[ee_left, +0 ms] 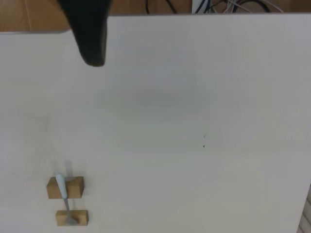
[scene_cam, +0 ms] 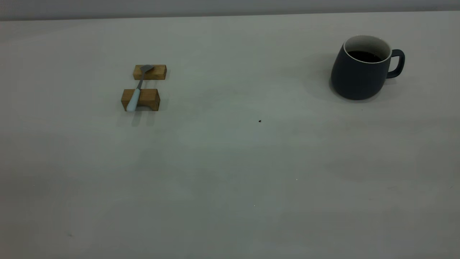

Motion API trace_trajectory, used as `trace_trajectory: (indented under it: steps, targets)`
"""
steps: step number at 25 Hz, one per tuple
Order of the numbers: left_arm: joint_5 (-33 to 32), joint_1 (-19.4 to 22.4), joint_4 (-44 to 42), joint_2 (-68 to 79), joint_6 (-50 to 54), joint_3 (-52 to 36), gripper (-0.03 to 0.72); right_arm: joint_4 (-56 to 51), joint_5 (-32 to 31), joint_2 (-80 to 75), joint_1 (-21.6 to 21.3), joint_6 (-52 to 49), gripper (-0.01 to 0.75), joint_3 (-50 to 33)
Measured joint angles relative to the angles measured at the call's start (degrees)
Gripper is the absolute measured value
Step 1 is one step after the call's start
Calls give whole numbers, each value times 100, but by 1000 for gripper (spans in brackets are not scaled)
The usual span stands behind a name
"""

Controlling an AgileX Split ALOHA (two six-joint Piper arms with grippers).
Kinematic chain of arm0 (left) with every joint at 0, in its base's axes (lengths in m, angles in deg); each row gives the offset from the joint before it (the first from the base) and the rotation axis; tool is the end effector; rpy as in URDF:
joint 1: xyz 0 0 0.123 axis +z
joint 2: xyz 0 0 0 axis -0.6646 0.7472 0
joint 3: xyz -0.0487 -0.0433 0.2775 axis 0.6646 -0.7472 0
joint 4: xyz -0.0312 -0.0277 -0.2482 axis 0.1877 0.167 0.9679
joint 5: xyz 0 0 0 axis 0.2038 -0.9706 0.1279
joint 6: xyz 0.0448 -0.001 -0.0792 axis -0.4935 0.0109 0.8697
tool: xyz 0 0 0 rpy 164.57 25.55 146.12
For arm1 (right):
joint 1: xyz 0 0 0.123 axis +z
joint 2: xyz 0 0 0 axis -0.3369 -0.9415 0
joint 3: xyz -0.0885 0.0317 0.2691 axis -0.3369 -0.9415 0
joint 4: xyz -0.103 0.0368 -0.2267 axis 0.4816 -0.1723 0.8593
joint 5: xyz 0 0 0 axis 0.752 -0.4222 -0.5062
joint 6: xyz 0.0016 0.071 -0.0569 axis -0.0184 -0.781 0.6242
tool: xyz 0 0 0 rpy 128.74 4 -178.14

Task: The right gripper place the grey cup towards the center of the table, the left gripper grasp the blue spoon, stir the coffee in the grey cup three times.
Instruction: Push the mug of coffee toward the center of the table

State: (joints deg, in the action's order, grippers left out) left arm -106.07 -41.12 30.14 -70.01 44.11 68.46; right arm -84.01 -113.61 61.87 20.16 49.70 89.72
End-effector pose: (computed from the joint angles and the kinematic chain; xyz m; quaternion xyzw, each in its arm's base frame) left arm -0.0092 0.0007 0.2680 -0.0044 0.8696 0.0064 0.4937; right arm -0.0025 0.0032 0.2631 -0.0448 0.8826 0.0006 0.4679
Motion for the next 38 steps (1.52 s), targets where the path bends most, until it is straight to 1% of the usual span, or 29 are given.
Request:
trace_trajectory:
  steps: [9, 11, 13, 15, 17, 20, 22, 24, 27, 30, 35, 38]
  targets:
    - [0, 0, 0, 0, 0, 0, 507, -175, 0, 0, 0, -11, 357, 0]
    - [0, 0, 0, 0, 0, 0, 507, -234, 0, -6, 0, -139, 357, 0]
    - [0, 0, 0, 0, 0, 0, 507, -292, -64, -150, 0, -270, 373, 85]
    - [0, 0, 0, 0, 0, 0, 507, -325, -92, -461, 0, -320, 405, 321]
    - [0, 0, 0, 0, 0, 0, 507, -313, -99, -990, 0, -327, 471, 636]
    - [0, 0, 0, 0, 0, 0, 507, -181, -11, -2004, 0, -294, 594, 1165]
    - [0, 0, 0, 0, 0, 0, 507, -57, 155, -2741, 0, -172, 651, 1492]
    - [0, 0, 0, 0, 0, 0, 507, 74, 408, -3539, 0, 85, 679, 1734]
    - [0, 0, 0, 0, 0, 0, 507, 155, 868, -4575, 0, 639, 684, 1987]
    - [0, 0, 0, 0, 0, 0, 507, 18, 1362, -5463, 0, 1266, 684, 2064]
    - [0, 0, 0, 0, 0, 0, 507, -554, 2113, -6836, 0, 2361, 681, 2150]
    - [0, 0, 0, 0, 0, 0, 507, -1078, 2376, -7692, 29, 2908, 670, 2381]
